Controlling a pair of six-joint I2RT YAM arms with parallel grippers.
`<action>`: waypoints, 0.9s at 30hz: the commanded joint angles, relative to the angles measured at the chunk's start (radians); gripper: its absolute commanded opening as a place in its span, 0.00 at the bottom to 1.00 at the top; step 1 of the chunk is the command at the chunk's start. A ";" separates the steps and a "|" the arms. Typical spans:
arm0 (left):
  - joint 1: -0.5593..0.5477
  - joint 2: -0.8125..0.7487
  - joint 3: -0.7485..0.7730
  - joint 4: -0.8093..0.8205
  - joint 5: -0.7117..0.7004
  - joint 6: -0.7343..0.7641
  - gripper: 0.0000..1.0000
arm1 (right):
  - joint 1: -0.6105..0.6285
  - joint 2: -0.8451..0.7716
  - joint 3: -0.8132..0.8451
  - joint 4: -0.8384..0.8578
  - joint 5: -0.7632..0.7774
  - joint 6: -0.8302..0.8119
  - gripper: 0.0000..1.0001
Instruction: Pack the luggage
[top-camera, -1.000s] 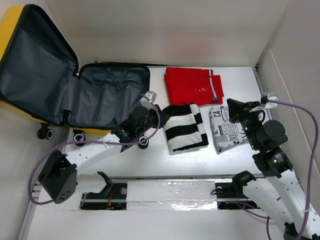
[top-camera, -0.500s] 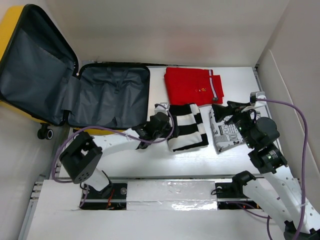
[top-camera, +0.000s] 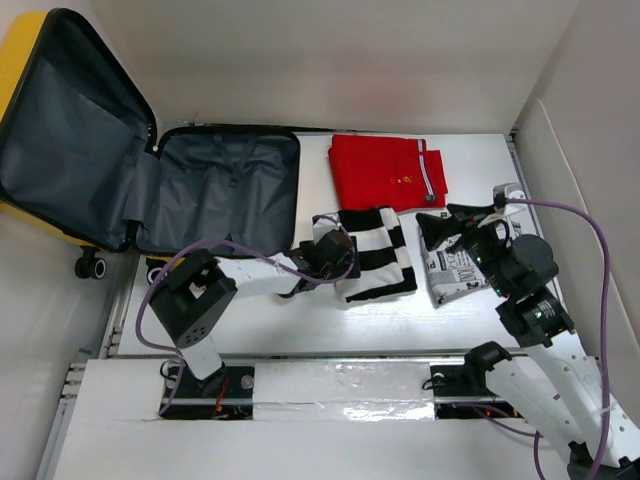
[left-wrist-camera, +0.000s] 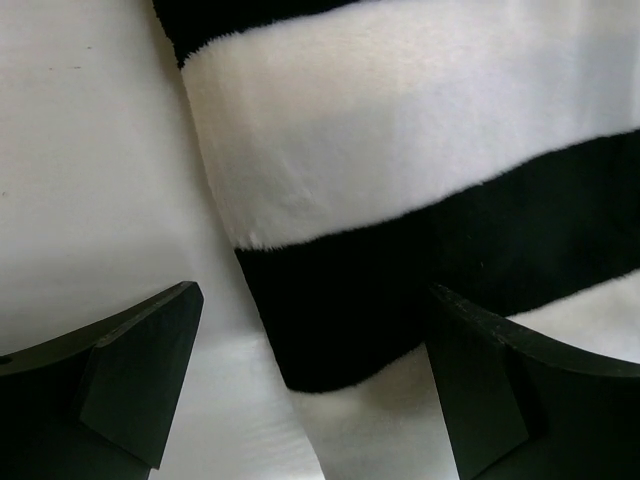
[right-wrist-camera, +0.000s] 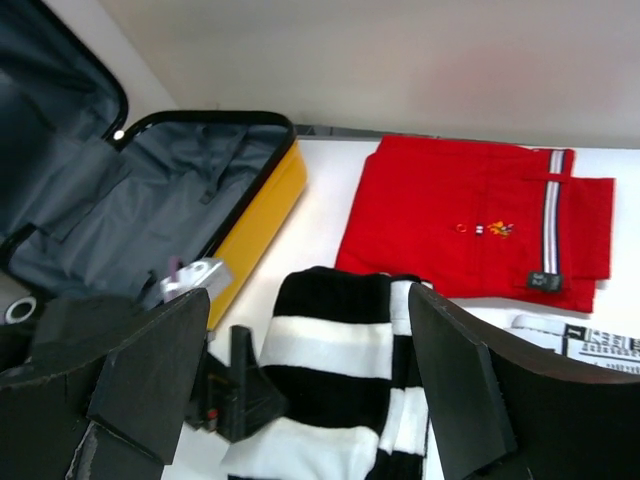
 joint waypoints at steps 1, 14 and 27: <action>0.047 0.035 0.019 0.095 0.060 -0.024 0.88 | 0.000 0.008 0.000 0.045 -0.093 -0.028 0.86; 0.088 0.244 0.102 0.242 0.145 -0.016 0.85 | 0.010 0.048 0.001 0.050 -0.190 -0.040 0.87; 0.039 0.172 0.042 0.396 0.052 0.042 0.00 | 0.010 0.029 -0.003 0.085 -0.215 -0.020 0.86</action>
